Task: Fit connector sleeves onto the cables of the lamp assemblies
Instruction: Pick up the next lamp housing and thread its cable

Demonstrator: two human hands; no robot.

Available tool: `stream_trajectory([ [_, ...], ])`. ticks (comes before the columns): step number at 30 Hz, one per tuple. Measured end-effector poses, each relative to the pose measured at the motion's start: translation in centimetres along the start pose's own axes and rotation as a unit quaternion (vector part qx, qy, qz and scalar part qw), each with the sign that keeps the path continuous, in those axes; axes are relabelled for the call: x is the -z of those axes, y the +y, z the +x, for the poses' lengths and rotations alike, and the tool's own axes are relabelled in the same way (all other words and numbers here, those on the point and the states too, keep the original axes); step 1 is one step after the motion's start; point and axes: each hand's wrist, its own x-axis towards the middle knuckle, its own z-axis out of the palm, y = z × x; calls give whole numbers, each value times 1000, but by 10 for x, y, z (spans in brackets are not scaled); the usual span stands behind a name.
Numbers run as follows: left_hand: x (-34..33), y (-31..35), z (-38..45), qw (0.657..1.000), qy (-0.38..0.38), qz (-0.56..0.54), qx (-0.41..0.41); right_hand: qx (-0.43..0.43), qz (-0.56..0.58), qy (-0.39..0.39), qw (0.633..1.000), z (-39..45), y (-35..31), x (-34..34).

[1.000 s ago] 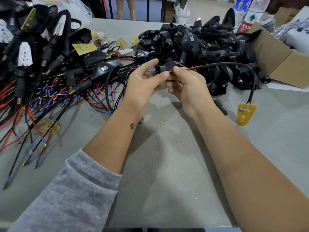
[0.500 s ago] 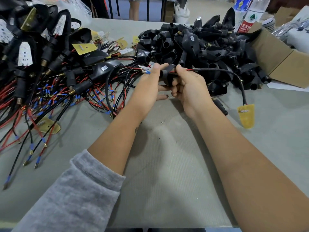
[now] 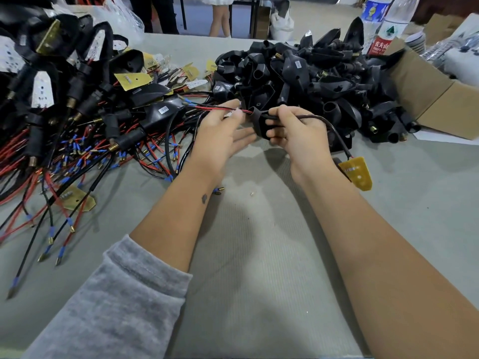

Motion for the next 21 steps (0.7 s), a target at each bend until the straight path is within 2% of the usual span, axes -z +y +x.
stream_trajectory([
  [8, 2, -1, 0, 999, -10, 22, 23, 26, -71, -20, 997, -5, -2, -1],
  [15, 5, 0, 5, 996, 75, -45, -4, -58, 137, -34, 988, -2, -3, -4],
  [18, 7, 2, 7, 992, 87, -88, -9, -55, 155, -21, 986, -2, -3, -3],
  [21, 6, 2, 5, 993, 68, -95, -17, -43, 150, -11, 988, -3, -3, -2],
])
